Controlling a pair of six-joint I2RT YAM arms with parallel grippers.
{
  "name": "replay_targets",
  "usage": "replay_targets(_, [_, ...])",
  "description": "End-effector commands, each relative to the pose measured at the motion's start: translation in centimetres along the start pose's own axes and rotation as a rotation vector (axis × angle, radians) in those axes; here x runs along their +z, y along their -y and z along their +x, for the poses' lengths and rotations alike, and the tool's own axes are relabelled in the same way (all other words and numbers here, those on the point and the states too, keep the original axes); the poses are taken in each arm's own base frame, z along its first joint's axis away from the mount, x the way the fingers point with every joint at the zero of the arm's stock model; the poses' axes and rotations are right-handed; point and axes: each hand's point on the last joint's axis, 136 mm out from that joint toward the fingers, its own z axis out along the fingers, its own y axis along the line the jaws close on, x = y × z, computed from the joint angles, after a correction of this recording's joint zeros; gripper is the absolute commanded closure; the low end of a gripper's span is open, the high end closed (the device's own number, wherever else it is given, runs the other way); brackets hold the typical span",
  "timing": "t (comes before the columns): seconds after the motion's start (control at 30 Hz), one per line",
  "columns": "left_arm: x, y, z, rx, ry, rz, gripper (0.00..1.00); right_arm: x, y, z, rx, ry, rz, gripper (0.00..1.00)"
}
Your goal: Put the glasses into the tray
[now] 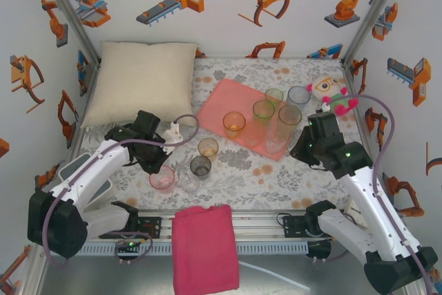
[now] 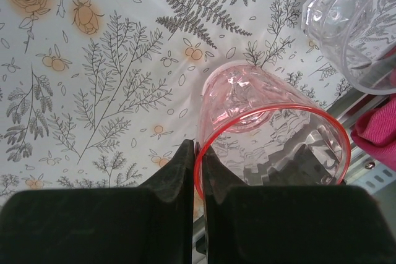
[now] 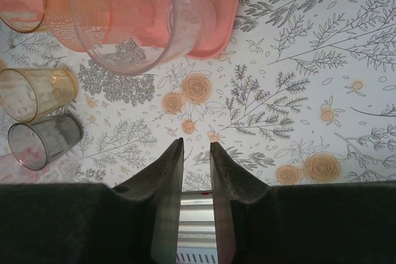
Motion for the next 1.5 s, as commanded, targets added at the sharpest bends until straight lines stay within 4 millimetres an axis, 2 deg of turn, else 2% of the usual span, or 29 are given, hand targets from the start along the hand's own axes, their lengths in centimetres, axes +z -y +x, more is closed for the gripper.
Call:
replay_targets(0.0, [-2.1, 0.1, -0.7, -0.009, 0.021, -0.009, 0.89, 0.0, 0.1, 0.1, -0.013, 0.008, 0.003, 0.73])
replay_targets(0.17, [-4.6, -0.2, -2.4, -0.029, 0.052, -0.018, 0.89, 0.0, 0.0, 0.1, -0.013, 0.005, 0.0, 0.73])
replay_targets(0.33, [-7.9, -1.3, -5.7, -0.042, 0.105, -0.042, 0.88, 0.1, 0.1, 0.1, -0.015, 0.005, 0.003, 0.73])
replay_targets(0.5, [-10.3, -3.3, -10.8, -0.028, 0.174, -0.061, 0.88, 0.2, 0.3, 0.3, -0.012, 0.006, 0.005, 0.73])
replay_targets(0.6, [-11.6, -4.9, -14.8, -0.019, 0.24, -0.077, 0.88, 0.1, 0.3, 0.4, -0.013, 0.004, 0.008, 0.73])
replay_targets(0.7, [-11.7, -6.5, -19.0, -0.006, 0.288, -0.081, 0.87, -0.2, 0.6, 0.3, -0.017, 0.011, 0.02, 0.73])
replay_targets(0.83, [-10.2, -8.2, -24.2, 0.018, 0.313, -0.077, 0.87, -0.7, 1.3, 0.3, -0.015, 0.023, 0.046, 0.73])
replay_targets(0.97, [-7.7, -9.8, -28.7, 0.021, 0.331, -0.066, 0.87, -1.3, 2.5, 0.6, -0.001, 0.037, 0.087, 0.73])
replay_targets(1.13, [-3.8, -11.2, -33.0, -0.013, 0.354, -0.039, 0.87, -1.1, 3.4, 1.6, 0.042, 0.042, 0.091, 0.73])
replay_targets(1.27, [-1.0, -11.5, -35.2, -0.021, 0.373, -0.03, 0.87, -1.2, 4.2, 2.2, 0.052, 0.043, 0.109, 0.73])
replay_targets(1.47, [1.9, -10.1, -36.9, -0.007, 0.392, -0.015, 0.87, -1.0, 4.7, 2.7, 0.063, 0.036, 0.121, 0.73])
